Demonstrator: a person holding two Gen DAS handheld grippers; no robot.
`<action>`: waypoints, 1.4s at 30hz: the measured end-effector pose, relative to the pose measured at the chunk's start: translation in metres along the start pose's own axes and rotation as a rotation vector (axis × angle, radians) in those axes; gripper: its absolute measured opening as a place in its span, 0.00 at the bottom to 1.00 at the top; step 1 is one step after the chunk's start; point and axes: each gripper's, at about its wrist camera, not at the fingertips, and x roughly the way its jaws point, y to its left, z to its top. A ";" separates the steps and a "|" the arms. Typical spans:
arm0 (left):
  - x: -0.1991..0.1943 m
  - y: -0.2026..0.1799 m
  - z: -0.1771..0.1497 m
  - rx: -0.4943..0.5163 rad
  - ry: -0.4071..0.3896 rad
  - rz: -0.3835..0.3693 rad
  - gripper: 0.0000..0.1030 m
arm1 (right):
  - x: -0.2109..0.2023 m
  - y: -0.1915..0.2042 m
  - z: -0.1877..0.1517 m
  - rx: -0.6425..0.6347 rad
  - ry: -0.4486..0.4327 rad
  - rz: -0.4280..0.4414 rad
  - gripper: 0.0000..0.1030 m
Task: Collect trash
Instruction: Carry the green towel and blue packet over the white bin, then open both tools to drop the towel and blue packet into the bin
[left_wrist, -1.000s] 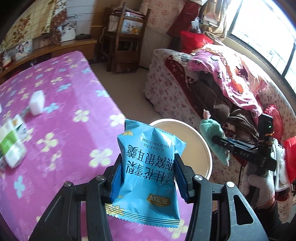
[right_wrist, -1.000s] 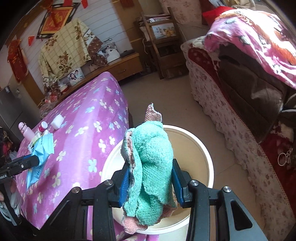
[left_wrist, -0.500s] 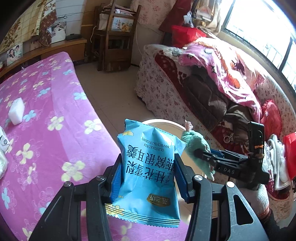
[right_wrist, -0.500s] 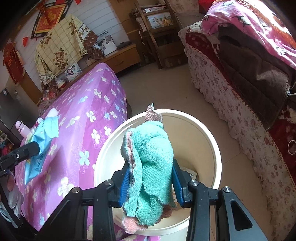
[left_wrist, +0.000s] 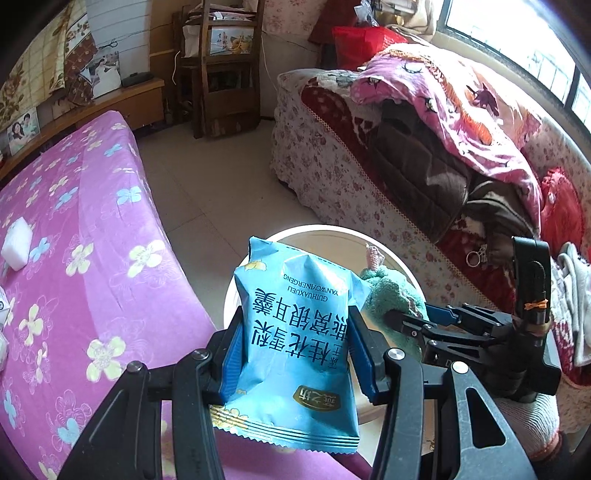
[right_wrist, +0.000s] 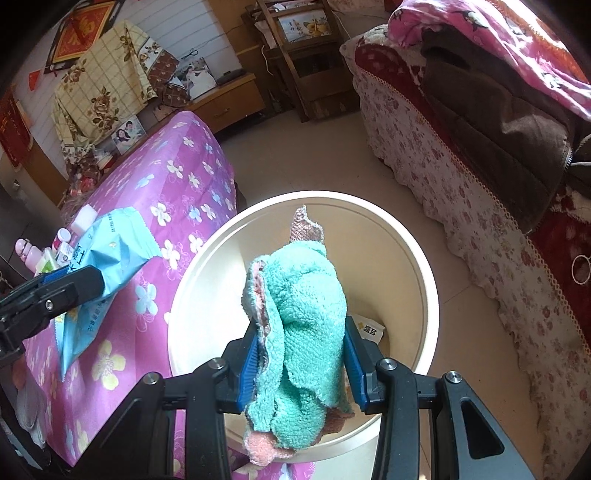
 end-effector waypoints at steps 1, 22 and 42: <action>0.001 -0.001 -0.001 0.005 0.003 0.006 0.51 | 0.001 0.000 -0.001 -0.003 0.004 -0.003 0.43; 0.019 -0.005 -0.006 -0.012 0.048 -0.019 0.55 | 0.007 0.002 -0.001 0.000 0.035 -0.016 0.57; 0.012 0.001 -0.010 -0.048 0.047 -0.052 0.64 | -0.013 0.003 -0.001 0.021 0.007 -0.015 0.62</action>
